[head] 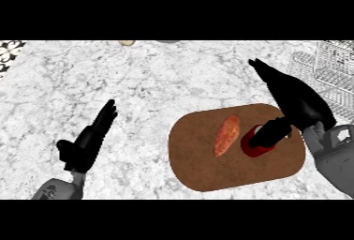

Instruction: Pick the can from the cutting board and place it in the tiered basket

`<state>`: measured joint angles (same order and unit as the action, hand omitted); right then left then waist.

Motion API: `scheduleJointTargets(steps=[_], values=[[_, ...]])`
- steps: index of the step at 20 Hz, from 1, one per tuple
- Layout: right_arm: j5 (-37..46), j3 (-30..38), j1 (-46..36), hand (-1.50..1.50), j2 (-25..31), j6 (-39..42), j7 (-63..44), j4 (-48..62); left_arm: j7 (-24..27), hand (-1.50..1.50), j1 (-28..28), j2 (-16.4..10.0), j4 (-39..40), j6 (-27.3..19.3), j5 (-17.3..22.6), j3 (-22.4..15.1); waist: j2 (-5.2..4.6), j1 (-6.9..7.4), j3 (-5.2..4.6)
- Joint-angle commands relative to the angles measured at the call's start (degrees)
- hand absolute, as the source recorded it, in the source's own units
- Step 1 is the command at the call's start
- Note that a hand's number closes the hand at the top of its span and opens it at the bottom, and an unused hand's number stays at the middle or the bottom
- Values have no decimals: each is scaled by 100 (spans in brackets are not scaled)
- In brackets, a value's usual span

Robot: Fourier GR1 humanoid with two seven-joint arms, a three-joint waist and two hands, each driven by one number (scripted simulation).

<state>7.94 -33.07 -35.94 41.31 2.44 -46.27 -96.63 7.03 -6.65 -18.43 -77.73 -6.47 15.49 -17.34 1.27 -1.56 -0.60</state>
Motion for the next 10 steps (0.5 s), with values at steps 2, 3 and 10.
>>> scheduleJointTargets(steps=[2,3,10], values=[[-550,-464,-478,-150,273,1519,-1714,-899,112,0,-133,100,214,44,-29,26,-47,-8,20],[-860,-262,-864,-150,248,1798,-2162,-918,-8,0,-226,35,172,62,-37,51,-56,63,23],[-1308,-423,-931,-150,68,1551,-3353,-1390,86,0,-138,116,251,170,-49,109,-97,100,42]])
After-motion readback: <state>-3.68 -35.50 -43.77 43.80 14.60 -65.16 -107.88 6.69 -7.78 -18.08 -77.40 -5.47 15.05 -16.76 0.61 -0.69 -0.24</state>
